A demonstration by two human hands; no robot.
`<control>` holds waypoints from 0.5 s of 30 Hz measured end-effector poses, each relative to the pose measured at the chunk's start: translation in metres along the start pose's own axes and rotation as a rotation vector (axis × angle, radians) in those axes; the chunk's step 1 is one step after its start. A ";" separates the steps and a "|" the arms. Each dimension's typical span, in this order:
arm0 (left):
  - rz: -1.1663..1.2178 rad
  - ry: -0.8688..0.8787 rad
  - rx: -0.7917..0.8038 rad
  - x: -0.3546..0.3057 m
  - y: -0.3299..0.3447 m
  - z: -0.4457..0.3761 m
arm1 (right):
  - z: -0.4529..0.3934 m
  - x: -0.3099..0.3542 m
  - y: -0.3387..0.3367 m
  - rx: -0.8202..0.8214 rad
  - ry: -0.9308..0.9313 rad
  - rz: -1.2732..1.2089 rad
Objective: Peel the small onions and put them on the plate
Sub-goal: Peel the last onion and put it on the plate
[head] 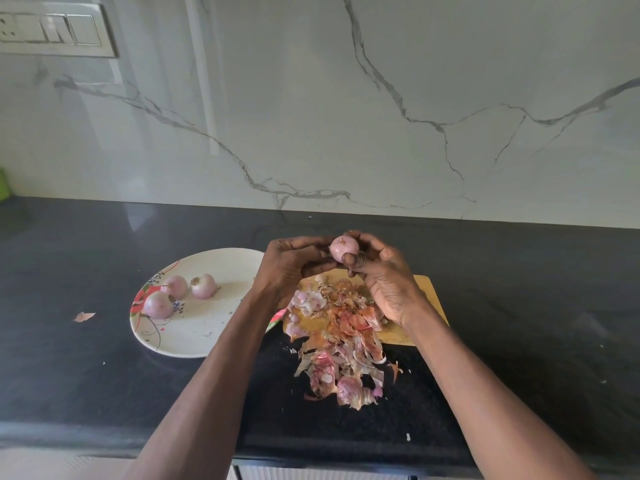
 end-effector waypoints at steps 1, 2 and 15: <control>0.003 -0.005 0.011 -0.001 0.000 0.000 | -0.001 0.000 0.000 -0.003 -0.005 -0.001; 0.007 -0.013 0.027 -0.001 0.001 0.002 | -0.001 0.001 -0.001 -0.005 -0.006 -0.003; 0.027 0.078 -0.075 -0.006 -0.005 -0.001 | -0.004 -0.005 -0.004 0.062 0.085 -0.148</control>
Point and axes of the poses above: each hand's wrist, its own z-axis away from the middle knuckle, its own y-axis out of the palm, x = y × z, the point moved 5 cm from there along -z, towards the middle knuckle, and after that the axes turned 9 degrees about -x, right-handed, at the moved point
